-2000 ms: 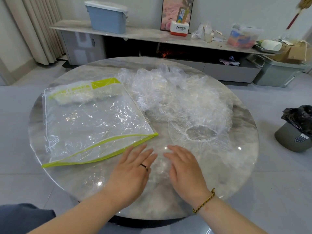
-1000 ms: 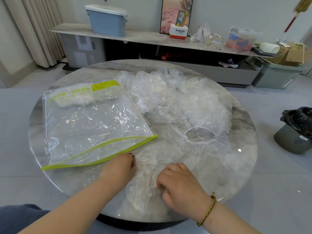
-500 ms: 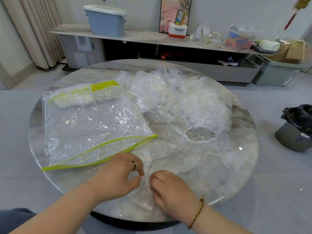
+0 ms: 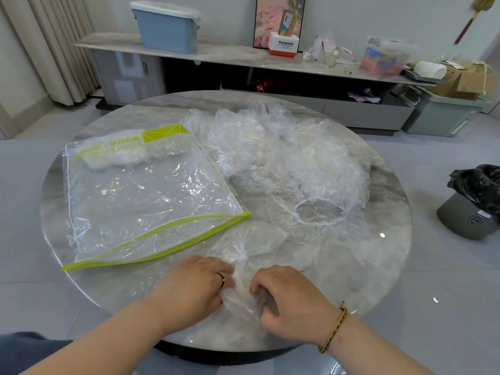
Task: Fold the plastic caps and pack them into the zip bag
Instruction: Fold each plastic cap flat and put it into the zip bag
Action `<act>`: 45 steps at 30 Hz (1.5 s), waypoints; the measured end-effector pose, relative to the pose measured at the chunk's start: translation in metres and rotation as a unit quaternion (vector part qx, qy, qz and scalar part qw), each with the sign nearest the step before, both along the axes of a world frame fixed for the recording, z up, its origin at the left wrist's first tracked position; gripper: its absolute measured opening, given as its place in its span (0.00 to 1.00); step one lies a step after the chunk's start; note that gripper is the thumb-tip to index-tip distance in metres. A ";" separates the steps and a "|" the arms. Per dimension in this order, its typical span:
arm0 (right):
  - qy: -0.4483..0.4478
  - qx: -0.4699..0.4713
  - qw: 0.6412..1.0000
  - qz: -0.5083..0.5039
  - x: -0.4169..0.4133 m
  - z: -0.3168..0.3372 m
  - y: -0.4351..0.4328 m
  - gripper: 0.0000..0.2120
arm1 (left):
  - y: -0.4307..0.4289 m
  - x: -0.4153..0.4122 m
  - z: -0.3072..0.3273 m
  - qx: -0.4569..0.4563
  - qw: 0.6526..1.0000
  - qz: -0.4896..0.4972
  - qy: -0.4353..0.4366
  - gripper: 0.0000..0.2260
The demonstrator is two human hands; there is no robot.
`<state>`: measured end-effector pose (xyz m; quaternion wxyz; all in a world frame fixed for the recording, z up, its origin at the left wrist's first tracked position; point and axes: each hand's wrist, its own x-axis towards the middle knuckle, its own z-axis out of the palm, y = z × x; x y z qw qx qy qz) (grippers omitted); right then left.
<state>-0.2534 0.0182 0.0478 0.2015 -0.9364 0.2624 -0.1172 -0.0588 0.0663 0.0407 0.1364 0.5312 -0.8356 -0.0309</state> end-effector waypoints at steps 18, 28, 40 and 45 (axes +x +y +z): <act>-0.003 0.129 0.945 -0.300 0.019 -0.004 -0.010 0.07 | -0.009 -0.015 -0.001 0.086 0.958 0.239 0.131 0.09; -0.034 -0.157 0.983 -0.092 0.024 -0.009 0.004 0.12 | -0.014 -0.017 -0.007 0.056 0.966 0.228 0.106 0.12; 0.089 -0.010 0.990 -0.109 0.018 -0.006 -0.012 0.33 | -0.016 0.000 -0.020 -0.038 0.996 0.061 0.058 0.22; 0.059 -0.057 0.987 -0.134 0.021 -0.007 -0.015 0.25 | -0.023 -0.003 -0.016 -0.112 0.986 0.126 -0.005 0.22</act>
